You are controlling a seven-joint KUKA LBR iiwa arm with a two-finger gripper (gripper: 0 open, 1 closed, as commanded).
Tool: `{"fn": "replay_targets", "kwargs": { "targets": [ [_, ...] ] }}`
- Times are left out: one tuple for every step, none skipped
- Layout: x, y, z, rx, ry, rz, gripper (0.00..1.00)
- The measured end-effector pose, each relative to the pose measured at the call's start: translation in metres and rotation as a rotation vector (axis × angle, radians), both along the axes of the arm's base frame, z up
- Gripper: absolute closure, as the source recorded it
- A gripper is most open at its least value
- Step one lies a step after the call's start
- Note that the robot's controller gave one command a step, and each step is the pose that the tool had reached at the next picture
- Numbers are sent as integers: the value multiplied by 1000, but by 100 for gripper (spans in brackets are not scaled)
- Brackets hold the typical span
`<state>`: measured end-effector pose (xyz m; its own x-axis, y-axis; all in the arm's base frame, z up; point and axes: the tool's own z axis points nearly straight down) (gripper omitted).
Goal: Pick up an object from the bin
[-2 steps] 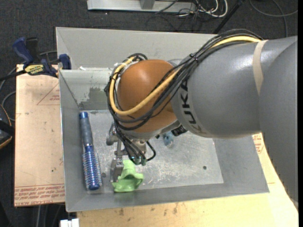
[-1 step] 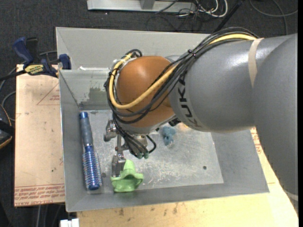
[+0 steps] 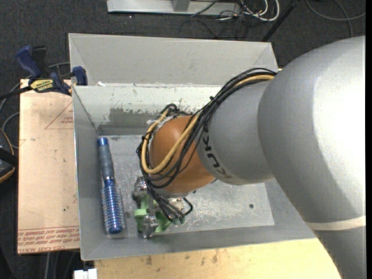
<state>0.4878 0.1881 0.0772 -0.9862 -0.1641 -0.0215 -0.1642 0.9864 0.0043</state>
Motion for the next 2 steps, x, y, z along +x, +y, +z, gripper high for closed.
{"fn": "replay_targets", "kwargs": {
  "targets": [
    [-4,1,2,-3,15,3,100],
    [3,-6,135,-6,11,105,100]
  ]
}}
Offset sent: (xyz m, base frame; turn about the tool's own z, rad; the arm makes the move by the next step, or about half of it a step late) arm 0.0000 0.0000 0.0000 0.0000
